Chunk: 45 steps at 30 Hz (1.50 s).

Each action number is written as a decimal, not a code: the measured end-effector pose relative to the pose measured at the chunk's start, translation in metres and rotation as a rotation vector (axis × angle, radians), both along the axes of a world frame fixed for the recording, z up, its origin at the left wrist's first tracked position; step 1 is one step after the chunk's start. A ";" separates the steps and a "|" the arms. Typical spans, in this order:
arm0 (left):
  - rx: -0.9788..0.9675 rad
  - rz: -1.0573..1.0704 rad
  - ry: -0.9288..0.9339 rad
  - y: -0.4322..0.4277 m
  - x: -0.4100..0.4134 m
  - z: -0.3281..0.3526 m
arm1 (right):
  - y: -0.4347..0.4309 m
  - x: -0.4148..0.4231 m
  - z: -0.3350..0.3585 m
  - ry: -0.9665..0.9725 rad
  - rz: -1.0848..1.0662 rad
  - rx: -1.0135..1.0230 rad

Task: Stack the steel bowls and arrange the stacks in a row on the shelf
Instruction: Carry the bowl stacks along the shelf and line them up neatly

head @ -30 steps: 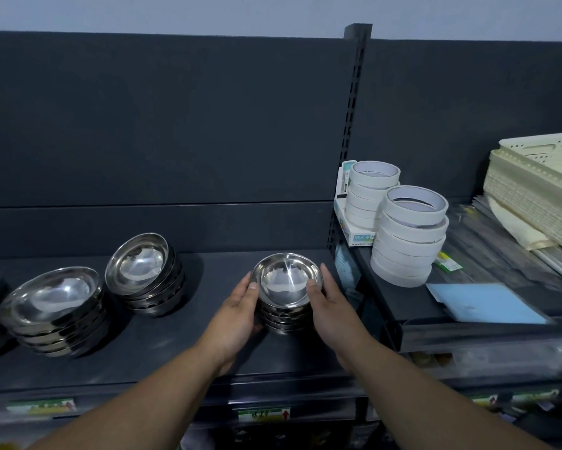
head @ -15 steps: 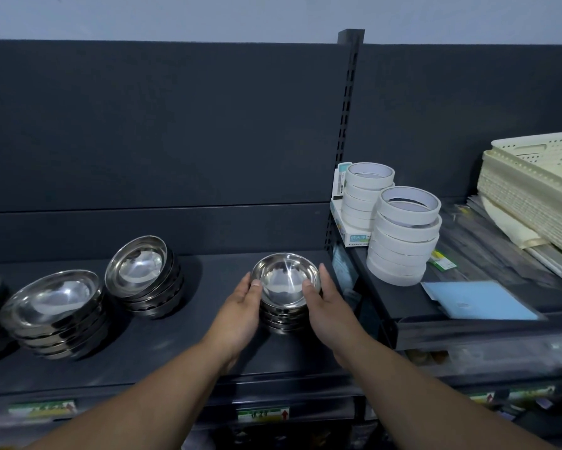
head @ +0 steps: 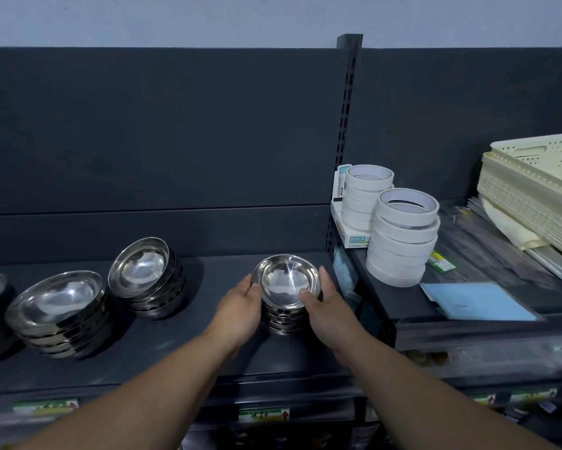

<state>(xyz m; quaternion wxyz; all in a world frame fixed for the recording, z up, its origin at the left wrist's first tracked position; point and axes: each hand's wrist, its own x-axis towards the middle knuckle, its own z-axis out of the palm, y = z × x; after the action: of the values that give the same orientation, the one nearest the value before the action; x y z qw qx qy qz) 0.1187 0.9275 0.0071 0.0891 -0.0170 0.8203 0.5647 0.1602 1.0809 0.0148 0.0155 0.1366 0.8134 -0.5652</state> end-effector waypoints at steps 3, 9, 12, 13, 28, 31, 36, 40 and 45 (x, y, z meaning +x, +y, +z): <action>-0.081 0.002 0.031 0.001 0.003 0.011 | 0.001 -0.001 0.000 -0.012 0.003 0.006; -0.173 0.019 0.076 0.004 0.000 0.014 | 0.002 -0.003 0.002 -0.034 -0.008 0.011; -0.193 0.020 0.081 0.004 -0.002 0.013 | 0.002 -0.004 0.002 -0.032 -0.005 0.024; -0.197 0.017 0.080 0.004 -0.002 0.013 | 0.002 -0.004 0.003 -0.029 -0.003 0.028; -0.112 0.253 0.071 -0.081 0.023 -0.009 | -0.055 -0.021 0.041 0.369 0.016 0.340; -0.013 0.359 0.031 -0.118 0.025 -0.014 | -0.093 -0.030 0.040 0.389 0.117 0.331; 0.090 0.364 -0.101 -0.165 0.020 -0.025 | -0.145 -0.051 0.024 0.151 0.235 0.236; 0.191 0.298 -0.183 -0.186 0.005 -0.058 | -0.168 -0.064 0.014 -0.025 0.163 0.063; 0.358 0.199 -0.162 -0.178 0.003 -0.050 | -0.189 -0.079 0.014 -0.130 0.110 -0.199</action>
<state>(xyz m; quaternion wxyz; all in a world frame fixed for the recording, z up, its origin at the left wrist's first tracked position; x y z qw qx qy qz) 0.1215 0.7493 -0.0430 0.1000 -0.1270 0.6912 0.7043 0.0810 0.8921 0.0284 0.1129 0.1258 0.7569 -0.6313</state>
